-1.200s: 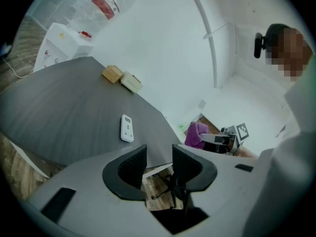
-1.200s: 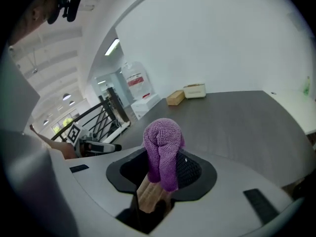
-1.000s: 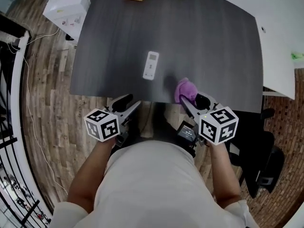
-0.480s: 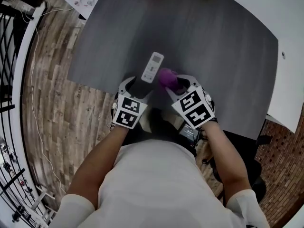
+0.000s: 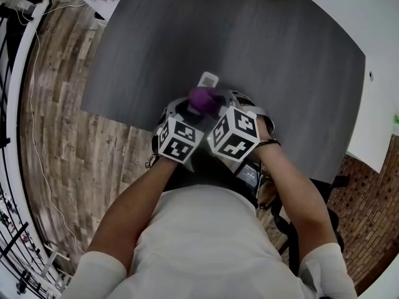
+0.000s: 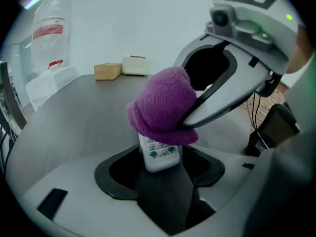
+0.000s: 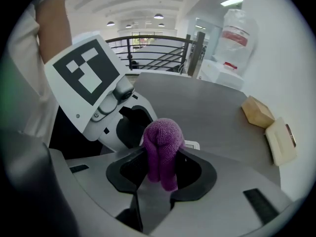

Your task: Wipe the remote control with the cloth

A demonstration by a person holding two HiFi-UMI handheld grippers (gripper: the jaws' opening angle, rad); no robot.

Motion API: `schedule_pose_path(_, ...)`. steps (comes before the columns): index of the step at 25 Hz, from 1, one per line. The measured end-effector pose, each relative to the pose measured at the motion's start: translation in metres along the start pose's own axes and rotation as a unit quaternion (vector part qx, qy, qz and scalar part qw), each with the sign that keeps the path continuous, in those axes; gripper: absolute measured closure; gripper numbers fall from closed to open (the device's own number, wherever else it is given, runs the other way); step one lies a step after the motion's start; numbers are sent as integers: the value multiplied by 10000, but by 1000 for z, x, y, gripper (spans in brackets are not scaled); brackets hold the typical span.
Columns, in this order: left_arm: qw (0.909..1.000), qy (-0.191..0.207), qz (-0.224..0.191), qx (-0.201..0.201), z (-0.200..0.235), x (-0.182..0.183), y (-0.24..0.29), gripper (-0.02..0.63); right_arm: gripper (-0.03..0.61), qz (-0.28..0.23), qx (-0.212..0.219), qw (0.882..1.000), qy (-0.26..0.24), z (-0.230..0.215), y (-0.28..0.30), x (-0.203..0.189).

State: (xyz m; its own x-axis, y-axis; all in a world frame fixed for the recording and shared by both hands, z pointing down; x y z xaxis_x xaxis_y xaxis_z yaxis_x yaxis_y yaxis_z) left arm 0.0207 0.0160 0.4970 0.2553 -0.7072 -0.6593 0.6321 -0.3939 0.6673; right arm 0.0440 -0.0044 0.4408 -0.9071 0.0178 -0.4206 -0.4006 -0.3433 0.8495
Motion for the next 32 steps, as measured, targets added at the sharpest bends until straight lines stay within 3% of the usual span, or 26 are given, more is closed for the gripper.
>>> schedule_pose_path(2,10000,71,-13,33,1,-1,-1,367,442,79,169,9994,-274,8,6,2)
schedule_pose_path(6,9999,125,-3,71,-3,-2,-1,370,442,209,322,9972,-636,17,16,-1)
schedule_pose_path(21,9998,-126,-53,-150,-2,0,-1,390,442,562,498,9961,457,-13,24,-11)
schedule_pose_path(27,9998,-151,-67,-145,-2,1,-2,390,441,963,635,9848,1295,-26,27,-16)
schedule_pose_path(32,9998,-168,-74,-123,-2,1,-3,391,442,1220,417,9790,1577,-42,28,-21)
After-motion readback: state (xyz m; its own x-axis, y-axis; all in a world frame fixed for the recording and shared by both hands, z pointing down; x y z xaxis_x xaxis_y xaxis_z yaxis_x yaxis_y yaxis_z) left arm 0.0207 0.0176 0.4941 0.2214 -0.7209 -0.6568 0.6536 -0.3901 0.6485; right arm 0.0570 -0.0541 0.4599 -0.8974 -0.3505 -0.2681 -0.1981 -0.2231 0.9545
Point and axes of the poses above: the fingertips, and each gripper's own axes: y forward along the fingers, z to its left, x out of its top, the point moved 3 cm from there along -y, backward along the fingers, and after that the axes turned 13 degrees about -x, right-handed, at the moved point
